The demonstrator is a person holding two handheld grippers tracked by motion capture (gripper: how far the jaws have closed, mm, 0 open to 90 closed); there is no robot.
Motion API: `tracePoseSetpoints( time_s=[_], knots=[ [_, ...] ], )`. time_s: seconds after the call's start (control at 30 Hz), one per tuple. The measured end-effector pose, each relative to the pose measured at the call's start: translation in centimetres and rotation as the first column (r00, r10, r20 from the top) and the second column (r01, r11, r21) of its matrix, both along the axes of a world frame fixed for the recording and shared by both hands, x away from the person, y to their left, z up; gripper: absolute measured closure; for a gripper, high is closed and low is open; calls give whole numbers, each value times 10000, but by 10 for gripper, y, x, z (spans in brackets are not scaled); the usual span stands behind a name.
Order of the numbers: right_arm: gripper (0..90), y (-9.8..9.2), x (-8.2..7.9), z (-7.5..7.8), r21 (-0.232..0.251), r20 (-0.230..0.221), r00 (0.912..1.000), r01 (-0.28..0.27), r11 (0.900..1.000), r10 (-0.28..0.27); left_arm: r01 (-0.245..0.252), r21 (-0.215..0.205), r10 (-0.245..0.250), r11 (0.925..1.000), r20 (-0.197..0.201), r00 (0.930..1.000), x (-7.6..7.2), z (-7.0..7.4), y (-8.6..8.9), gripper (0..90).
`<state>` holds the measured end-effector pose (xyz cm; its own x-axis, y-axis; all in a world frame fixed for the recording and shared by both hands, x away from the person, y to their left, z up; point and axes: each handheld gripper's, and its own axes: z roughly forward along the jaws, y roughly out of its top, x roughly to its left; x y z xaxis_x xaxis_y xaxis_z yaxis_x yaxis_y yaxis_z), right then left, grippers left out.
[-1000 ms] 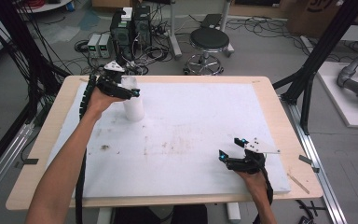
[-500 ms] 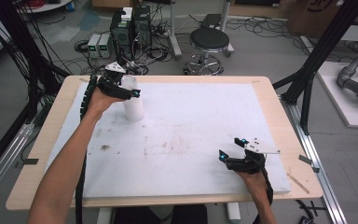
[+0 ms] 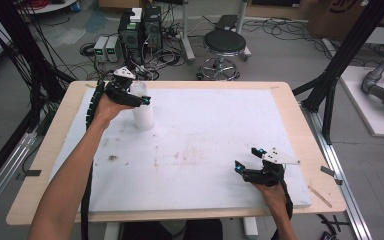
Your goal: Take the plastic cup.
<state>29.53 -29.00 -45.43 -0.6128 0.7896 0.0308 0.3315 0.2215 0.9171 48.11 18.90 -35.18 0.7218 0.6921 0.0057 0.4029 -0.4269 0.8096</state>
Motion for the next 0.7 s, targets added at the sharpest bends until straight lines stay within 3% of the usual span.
tracePoseSetpoints(
  time_s=[0.37, 0.7],
  knots=[
    [166, 0, 0, 0, -18, -34, 10000, -18, 10000, 18, -130, -227, 136, 9997, 284, 9995, -6, 10, 5, 347],
    [166, 0, 0, 0, -45, 32, 10000, -24, 10000, 24, -5, -335, 34, 9994, 866, 9962, -9, 50, 1, 347]
  ],
)
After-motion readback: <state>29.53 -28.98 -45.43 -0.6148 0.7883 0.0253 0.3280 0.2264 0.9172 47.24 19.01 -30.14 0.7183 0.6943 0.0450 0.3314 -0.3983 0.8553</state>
